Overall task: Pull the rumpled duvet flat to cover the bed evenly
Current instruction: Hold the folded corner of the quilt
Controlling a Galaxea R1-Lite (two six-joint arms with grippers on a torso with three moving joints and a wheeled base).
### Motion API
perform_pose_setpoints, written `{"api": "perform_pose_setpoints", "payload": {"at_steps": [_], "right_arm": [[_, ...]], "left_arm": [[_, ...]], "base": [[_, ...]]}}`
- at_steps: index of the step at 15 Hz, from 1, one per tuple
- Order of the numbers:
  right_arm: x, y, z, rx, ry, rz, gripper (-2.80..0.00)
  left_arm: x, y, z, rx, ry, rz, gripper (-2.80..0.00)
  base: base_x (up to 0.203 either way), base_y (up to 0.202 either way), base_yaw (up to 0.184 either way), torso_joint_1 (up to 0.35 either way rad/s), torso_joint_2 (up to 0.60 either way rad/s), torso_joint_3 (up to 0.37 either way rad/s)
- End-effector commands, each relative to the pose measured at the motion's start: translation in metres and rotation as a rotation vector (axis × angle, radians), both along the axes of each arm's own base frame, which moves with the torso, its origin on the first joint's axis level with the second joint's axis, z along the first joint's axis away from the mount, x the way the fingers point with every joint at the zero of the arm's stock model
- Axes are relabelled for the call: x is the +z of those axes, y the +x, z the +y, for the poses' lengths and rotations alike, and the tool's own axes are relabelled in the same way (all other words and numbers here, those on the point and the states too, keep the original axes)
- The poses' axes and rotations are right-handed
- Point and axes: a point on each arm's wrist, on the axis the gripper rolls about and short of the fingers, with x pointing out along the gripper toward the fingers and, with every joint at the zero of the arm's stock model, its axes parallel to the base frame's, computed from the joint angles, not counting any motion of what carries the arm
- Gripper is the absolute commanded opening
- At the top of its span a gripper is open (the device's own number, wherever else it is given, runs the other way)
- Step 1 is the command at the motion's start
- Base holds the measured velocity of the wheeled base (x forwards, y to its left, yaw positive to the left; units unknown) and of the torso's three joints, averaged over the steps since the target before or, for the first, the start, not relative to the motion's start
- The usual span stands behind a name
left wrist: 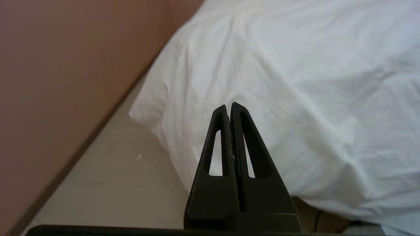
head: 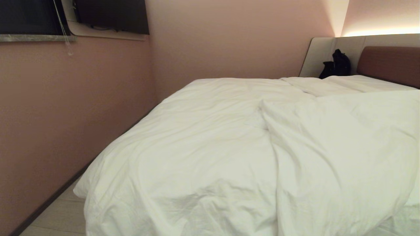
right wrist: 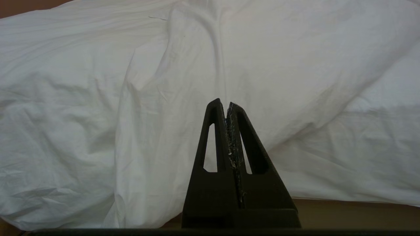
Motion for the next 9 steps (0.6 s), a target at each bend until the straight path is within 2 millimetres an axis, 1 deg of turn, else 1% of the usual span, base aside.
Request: {"api": "perform_pose_setpoints", "payload": {"at_steps": [1, 9], "right_arm": [[0.0, 0.0, 0.0, 0.0, 0.0, 0.0, -2.8], [0.0, 0.0, 0.0, 0.0, 0.0, 0.0, -2.8]], "left_arm": [[-0.0015, -0.0002, -0.0001, -0.004, -0.005, 0.017, -2.8], [-0.0013, -0.0002, 0.0, -0.001, 0.007, 0.015, -2.8]], "base": [[0.0, 0.0, 0.0, 0.0, 0.0, 0.0], [0.0, 0.0, 0.0, 0.0, 0.0, 0.0]]}}
